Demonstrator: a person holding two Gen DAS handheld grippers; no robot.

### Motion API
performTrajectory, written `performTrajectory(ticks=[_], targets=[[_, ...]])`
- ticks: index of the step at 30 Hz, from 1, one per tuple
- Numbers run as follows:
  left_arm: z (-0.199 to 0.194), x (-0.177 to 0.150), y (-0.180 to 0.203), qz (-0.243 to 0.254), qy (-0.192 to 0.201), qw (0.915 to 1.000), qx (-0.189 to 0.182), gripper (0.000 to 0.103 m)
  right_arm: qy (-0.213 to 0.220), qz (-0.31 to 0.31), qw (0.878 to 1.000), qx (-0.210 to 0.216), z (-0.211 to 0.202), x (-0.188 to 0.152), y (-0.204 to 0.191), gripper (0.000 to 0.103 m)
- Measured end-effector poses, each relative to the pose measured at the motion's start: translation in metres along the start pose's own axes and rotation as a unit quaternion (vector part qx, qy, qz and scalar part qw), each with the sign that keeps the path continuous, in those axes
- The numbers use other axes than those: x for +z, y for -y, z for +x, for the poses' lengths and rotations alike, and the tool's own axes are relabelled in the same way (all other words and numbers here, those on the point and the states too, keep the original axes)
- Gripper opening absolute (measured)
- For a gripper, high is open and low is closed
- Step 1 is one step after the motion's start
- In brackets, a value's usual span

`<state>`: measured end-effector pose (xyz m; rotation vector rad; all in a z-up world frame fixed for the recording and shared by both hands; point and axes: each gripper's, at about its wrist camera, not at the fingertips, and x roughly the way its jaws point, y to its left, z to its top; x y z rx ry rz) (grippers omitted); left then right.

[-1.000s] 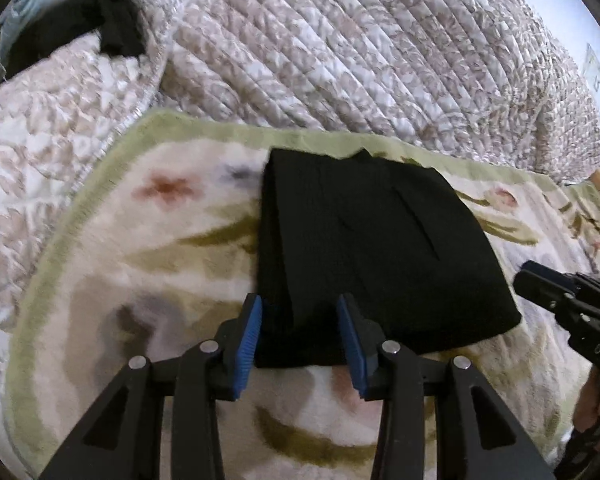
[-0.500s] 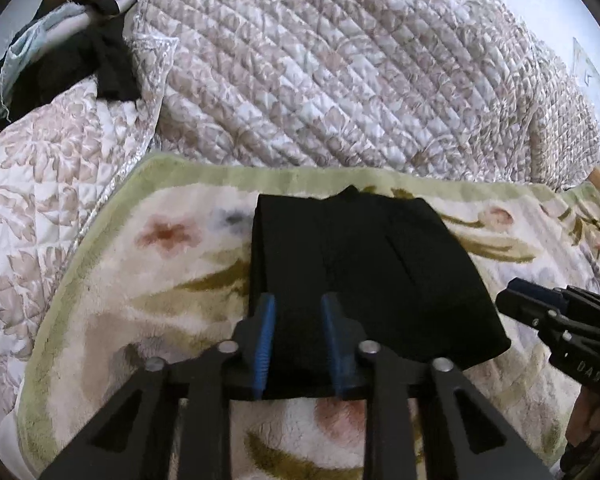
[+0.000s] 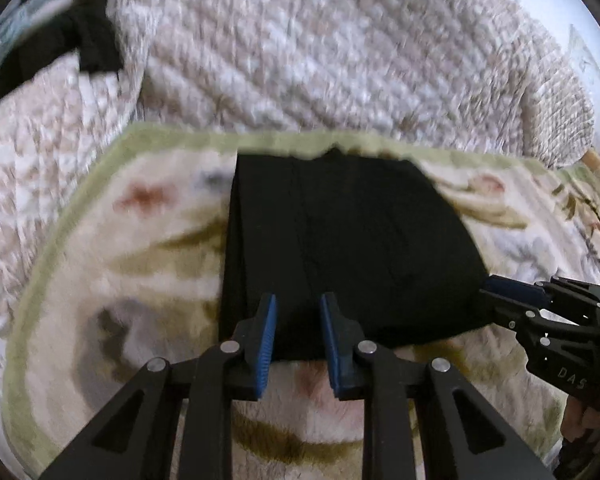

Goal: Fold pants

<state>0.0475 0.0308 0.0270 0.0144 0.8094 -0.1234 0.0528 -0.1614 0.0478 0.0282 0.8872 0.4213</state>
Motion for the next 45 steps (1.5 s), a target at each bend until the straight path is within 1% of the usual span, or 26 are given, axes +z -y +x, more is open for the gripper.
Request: performTrajectory(ticks=[3,6,7,8,10,14,16,17,19,25,34,43,45], targets=[[-0.006,-0.003,-0.001,0.000,0.007,1.0000,0.000,0.025,0.007,0.005,1.000,0.002,-0.006,0.000,0.001,0.025],[-0.013,-0.015,-0.003,-0.009,0.007,0.9999,0.006,0.025,0.024,-0.001,1.000,0.000,-0.018,-0.004,-0.004,0.026],[-0.014,-0.020,-0.003,-0.011,0.003,0.9999,0.006,0.025,0.023,0.001,1.000,0.001,-0.019,-0.008,-0.004,0.026],[-0.014,-0.026,-0.002,-0.012,-0.002,0.9999,0.004,0.025,0.022,0.001,1.000,-0.001,-0.020,-0.012,-0.005,0.029],[-0.013,-0.036,-0.001,-0.012,-0.013,0.9998,0.005,0.025,0.019,-0.008,1.000,-0.010,-0.022,-0.021,-0.009,0.030],[-0.006,-0.046,-0.002,-0.015,-0.033,0.9993,0.009,0.026,-0.007,-0.005,1.000,-0.013,-0.015,-0.034,-0.010,0.030],[-0.006,-0.047,-0.001,-0.011,-0.030,0.9994,0.014,0.030,-0.018,-0.005,1.000,-0.020,-0.010,-0.039,-0.009,0.039],[-0.005,-0.047,-0.001,-0.010,-0.030,0.9994,0.015,0.033,-0.023,-0.002,0.999,-0.023,-0.008,-0.042,-0.008,0.047],[-0.003,-0.048,-0.002,-0.016,-0.032,0.9993,0.012,0.044,-0.024,-0.001,0.999,-0.021,-0.006,-0.043,-0.006,0.048],[0.000,-0.047,0.004,-0.004,-0.036,0.9993,0.007,0.058,-0.022,-0.010,0.999,-0.029,-0.005,-0.042,-0.008,0.048],[0.003,-0.046,0.007,0.006,-0.039,0.9992,0.005,0.068,-0.018,-0.011,0.999,-0.040,-0.005,-0.041,-0.004,0.048],[0.004,-0.047,0.010,0.013,-0.037,0.9992,0.007,0.071,-0.016,-0.014,0.999,-0.043,-0.005,-0.042,-0.003,0.050],[0.004,-0.048,0.010,0.015,-0.036,0.9992,0.008,0.072,-0.014,-0.018,0.999,-0.044,-0.004,-0.042,-0.003,0.053]])
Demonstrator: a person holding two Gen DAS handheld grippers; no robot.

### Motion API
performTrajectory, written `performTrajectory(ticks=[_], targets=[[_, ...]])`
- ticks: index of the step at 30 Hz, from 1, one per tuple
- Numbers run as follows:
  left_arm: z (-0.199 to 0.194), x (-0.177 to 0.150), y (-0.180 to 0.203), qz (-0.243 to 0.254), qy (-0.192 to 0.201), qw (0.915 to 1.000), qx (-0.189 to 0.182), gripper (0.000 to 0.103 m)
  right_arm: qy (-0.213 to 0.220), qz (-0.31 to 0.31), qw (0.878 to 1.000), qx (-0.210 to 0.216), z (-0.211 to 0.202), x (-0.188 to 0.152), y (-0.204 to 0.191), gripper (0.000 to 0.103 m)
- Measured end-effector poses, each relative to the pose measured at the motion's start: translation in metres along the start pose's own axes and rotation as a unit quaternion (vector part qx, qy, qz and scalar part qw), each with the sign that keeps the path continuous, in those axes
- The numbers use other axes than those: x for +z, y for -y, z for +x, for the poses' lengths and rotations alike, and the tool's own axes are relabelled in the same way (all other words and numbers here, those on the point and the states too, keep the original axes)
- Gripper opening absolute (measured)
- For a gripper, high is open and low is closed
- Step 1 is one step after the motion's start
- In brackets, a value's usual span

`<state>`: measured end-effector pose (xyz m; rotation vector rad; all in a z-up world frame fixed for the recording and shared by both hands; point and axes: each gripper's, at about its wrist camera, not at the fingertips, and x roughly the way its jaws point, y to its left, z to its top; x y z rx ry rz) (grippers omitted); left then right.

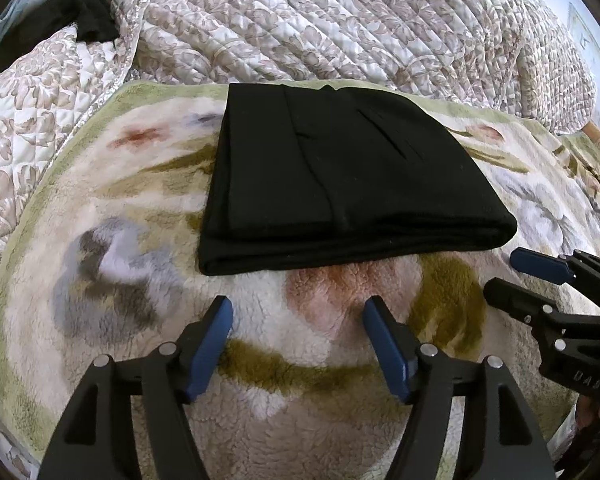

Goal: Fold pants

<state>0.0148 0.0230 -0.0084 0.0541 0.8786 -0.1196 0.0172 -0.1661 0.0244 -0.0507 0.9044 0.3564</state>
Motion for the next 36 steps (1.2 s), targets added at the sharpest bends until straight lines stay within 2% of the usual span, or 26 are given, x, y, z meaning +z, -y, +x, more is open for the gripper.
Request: performTrajectory(ticks=[6,25,31,36], targets=[[0.0001,0.0003,0.0002,0.001,0.000,1.0000,-0.001,0.073,0.013,-0.008,1.000,0.000,0.0007,-0.0031,-0.0017,0.056],[0.0012,0.0000,0.0017,0.001,-0.004,1.0000,-0.002,0.075,0.026,-0.014,1.000,-0.010,-0.0003,-0.0051,-0.0039,0.059],[0.0013,0.0002,0.0017,0.002,-0.004,1.0000,-0.002,0.075,0.032,-0.016,0.999,-0.033,-0.0005,-0.0071,-0.0068,0.066],[0.0014,0.0003,0.0017,0.002,-0.004,1.0000,-0.002,0.075,0.032,-0.007,0.999,-0.022,0.0002,-0.0079,-0.0031,0.068]])
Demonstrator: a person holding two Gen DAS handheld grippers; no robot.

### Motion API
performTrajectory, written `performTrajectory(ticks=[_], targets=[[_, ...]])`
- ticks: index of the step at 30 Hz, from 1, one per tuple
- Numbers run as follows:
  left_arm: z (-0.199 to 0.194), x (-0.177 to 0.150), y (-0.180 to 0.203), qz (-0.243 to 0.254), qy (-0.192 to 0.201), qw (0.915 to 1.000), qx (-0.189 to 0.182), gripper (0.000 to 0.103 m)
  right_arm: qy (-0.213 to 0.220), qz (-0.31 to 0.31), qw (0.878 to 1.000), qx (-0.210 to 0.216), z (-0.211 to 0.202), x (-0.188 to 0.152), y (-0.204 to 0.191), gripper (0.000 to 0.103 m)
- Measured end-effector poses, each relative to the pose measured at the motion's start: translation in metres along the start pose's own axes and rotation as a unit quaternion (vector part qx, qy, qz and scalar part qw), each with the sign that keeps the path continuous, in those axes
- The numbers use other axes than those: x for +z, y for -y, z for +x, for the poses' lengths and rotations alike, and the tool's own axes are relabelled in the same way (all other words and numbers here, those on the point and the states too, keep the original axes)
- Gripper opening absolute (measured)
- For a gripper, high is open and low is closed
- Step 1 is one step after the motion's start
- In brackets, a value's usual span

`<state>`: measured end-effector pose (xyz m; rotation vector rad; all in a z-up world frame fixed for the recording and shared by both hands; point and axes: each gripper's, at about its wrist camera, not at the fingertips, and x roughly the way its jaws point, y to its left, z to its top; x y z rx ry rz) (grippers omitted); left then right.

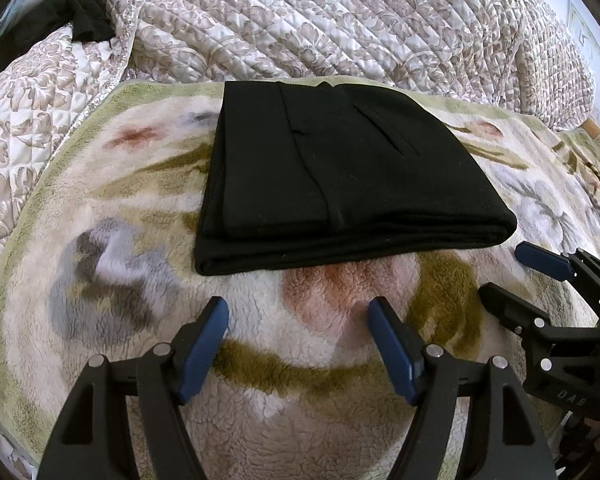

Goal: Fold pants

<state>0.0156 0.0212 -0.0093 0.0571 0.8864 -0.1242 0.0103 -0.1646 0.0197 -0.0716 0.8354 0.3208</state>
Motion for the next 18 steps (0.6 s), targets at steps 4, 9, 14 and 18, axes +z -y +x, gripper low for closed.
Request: performTrajectory(ticks=[4,9,14,18], targets=[[0.0001,0.0003,-0.0002,0.000,0.000,1.0000,0.000,0.075,0.001,-0.002,1.000,-0.001,0.0002,-0.0001,0.0012,0.069],[0.0001,0.0004,0.0001,0.001,0.000,1.0000,0.000,0.075,0.001,0.000,1.000,0.001,0.0001,0.0000,0.0011,0.069],[0.0002,0.0004,0.0000,0.001,0.000,1.0000,0.000,0.075,0.002,0.001,1.000,0.001,0.0000,-0.0001,0.0014,0.069],[0.0003,0.0003,0.0001,0.001,-0.001,1.0000,0.000,0.075,0.003,0.001,1.000,0.001,-0.0002,0.0000,0.0017,0.069]])
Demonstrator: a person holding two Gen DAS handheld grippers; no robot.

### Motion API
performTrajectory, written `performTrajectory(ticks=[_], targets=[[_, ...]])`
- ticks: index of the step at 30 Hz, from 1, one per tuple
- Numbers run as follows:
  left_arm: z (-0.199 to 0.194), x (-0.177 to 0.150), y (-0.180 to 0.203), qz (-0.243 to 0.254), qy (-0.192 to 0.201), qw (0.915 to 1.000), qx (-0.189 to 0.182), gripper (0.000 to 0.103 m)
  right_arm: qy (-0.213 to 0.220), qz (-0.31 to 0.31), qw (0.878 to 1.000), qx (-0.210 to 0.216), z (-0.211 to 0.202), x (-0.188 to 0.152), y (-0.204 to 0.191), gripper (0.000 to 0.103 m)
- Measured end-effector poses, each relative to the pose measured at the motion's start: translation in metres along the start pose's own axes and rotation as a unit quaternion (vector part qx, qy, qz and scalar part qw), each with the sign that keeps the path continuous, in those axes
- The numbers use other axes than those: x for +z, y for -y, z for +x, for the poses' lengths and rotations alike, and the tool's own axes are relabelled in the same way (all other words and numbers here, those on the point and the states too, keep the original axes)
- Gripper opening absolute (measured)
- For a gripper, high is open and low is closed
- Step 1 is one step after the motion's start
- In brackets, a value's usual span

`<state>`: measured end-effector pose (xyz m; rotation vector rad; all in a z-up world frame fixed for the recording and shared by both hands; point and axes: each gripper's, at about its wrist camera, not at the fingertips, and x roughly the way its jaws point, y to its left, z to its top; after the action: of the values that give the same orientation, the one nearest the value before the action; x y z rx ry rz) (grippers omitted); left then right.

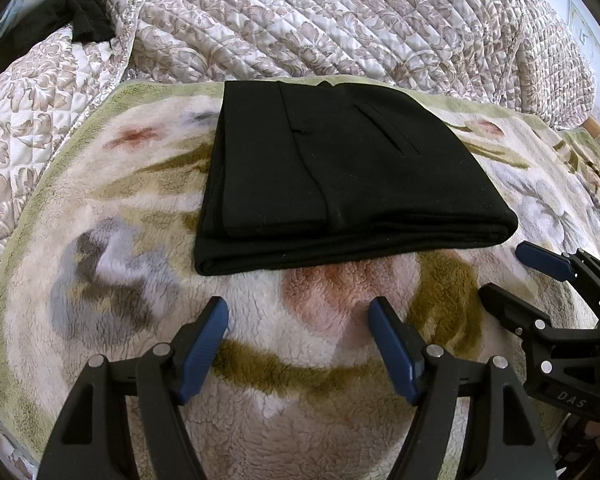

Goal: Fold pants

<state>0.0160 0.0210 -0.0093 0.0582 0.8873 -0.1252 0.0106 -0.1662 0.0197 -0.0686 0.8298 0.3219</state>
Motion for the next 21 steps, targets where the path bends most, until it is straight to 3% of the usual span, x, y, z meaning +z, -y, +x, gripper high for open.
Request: performTrajectory(ticks=[21], targets=[[0.0005,0.0004,0.0001,0.001,-0.001,1.0000,0.001,0.076,0.001,0.002,1.000,0.000,0.0001,-0.0006,0.0000,0.069]])
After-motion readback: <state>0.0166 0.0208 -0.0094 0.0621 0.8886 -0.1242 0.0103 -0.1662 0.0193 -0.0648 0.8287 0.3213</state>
